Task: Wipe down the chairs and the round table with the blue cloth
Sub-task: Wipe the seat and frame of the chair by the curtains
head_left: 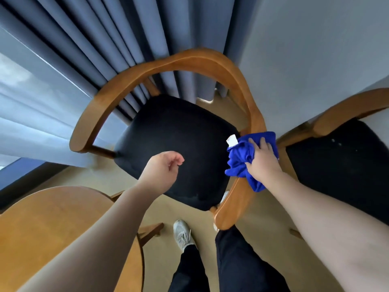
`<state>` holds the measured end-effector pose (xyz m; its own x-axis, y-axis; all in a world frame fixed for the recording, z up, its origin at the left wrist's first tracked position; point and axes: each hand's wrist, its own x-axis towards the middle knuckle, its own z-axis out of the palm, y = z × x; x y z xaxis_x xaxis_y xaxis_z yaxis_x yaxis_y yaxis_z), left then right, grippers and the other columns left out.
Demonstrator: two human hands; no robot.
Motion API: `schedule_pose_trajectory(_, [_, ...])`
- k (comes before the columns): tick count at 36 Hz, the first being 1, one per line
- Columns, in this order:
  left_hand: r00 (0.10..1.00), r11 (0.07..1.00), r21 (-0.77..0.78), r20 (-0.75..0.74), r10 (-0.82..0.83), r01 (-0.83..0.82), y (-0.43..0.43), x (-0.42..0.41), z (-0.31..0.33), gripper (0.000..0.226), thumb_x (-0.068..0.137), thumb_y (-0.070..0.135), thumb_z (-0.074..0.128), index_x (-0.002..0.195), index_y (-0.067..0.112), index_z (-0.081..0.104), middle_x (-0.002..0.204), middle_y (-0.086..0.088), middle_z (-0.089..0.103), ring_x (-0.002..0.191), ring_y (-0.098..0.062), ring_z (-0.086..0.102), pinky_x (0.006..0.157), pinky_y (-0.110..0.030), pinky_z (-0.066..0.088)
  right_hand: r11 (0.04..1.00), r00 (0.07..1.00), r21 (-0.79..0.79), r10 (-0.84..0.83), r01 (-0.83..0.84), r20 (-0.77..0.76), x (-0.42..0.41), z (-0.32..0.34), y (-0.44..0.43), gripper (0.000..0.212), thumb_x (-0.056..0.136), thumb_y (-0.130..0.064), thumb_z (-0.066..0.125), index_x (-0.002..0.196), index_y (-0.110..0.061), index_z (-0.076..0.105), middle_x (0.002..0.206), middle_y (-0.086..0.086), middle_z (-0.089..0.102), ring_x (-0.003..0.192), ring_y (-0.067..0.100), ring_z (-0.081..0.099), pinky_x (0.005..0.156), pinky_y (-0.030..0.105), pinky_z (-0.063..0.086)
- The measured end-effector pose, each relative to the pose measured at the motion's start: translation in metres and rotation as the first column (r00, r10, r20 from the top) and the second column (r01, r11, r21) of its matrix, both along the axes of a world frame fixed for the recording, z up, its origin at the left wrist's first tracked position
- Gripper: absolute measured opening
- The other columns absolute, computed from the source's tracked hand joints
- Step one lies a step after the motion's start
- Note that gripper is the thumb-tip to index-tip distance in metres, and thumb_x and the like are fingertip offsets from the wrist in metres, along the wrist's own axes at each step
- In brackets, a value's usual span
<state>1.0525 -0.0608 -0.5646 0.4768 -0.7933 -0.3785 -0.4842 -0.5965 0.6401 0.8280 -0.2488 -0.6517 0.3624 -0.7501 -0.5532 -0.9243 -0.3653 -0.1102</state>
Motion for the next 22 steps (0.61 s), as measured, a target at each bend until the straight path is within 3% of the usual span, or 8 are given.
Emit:
schedule_pose_trajectory(6, [0.996,0.997,0.006,0.045,-0.082,0.082,0.024,0.0,0.004,0.022,0.091,0.004,0.049,0.095,0.017,0.066,0.093,0.011,0.06,0.083,-0.006,0.054,0.069,-0.001,0.033,0.996,0.998,0.06,0.059,-0.059,0.001,-0.015,0.005,0.046,0.085,0.093,-0.021,0.057,0.155,-0.03,0.0,0.163,0.008,-0.007,0.149,0.032,-0.002,0.117,0.057,0.018])
schedule_pose_trajectory(11, [0.992,0.993,0.004,0.035,-0.121,0.121,0.039,-0.006,0.008,0.023,0.092,0.005,0.048,0.098,0.018,0.066,0.093,0.011,0.06,0.086,-0.007,0.055,0.079,-0.015,0.04,0.994,0.997,0.095,0.055,-0.06,0.051,-0.027,0.009,0.082,0.084,0.093,-0.021,0.056,0.155,-0.03,0.001,0.163,0.006,-0.011,0.149,0.03,-0.006,0.118,0.053,0.014])
schedule_pose_trajectory(18, [0.988,0.989,-0.004,0.048,-0.148,0.148,0.055,-0.005,0.007,0.023,0.092,0.005,0.048,0.097,0.019,0.066,0.091,0.012,0.059,0.084,-0.007,0.055,0.073,-0.013,0.037,0.995,0.992,0.095,0.032,-0.044,0.122,-0.039,0.007,0.125,0.084,0.092,-0.045,0.057,0.155,-0.029,0.003,0.162,0.003,-0.014,0.149,0.029,-0.01,0.119,0.05,0.011])
schedule_pose_trajectory(22, [0.985,0.986,-0.011,0.046,-0.166,0.167,0.063,-0.005,0.003,0.024,0.091,0.004,0.048,0.093,0.022,0.064,0.085,0.015,0.057,0.077,-0.003,0.053,0.064,-0.001,0.033,0.995,0.993,0.098,0.017,-0.029,0.119,-0.042,0.004,0.146,0.097,0.085,-0.06,0.06,0.156,-0.03,0.001,0.161,0.002,-0.017,0.149,0.027,-0.013,0.12,0.048,0.01])
